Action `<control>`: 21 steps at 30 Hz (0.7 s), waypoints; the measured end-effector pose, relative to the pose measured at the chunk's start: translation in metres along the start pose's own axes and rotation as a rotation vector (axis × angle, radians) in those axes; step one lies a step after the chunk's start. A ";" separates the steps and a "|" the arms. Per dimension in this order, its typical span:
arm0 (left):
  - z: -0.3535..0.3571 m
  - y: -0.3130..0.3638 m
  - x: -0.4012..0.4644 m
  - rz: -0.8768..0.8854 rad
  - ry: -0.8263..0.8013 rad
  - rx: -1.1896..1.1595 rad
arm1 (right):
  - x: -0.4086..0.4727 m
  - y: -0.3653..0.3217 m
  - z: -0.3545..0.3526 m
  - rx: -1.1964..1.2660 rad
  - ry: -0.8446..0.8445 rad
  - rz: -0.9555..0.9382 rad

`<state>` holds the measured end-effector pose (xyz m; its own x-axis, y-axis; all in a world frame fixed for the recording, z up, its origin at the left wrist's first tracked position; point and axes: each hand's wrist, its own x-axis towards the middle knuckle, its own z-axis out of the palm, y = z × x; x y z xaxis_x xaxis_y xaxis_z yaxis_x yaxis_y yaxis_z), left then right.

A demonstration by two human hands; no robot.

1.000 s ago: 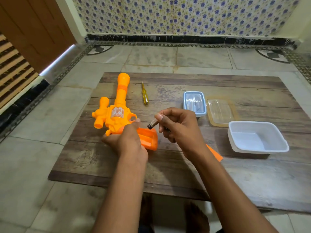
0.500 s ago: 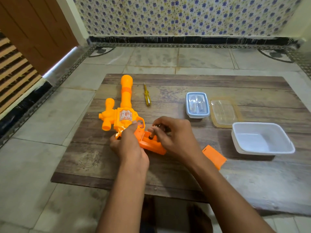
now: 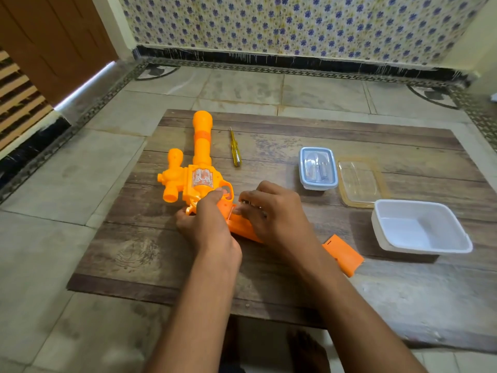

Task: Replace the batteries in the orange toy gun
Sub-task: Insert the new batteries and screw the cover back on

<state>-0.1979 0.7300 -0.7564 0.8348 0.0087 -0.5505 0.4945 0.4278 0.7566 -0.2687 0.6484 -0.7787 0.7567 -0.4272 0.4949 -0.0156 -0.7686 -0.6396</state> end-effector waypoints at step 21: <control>0.001 -0.004 0.006 -0.045 -0.110 -0.121 | 0.003 0.002 0.001 -0.051 -0.045 -0.066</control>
<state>-0.1949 0.7278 -0.7626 0.8369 -0.1090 -0.5363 0.5051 0.5313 0.6802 -0.2652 0.6461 -0.7792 0.7855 -0.3542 0.5074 0.0026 -0.8180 -0.5751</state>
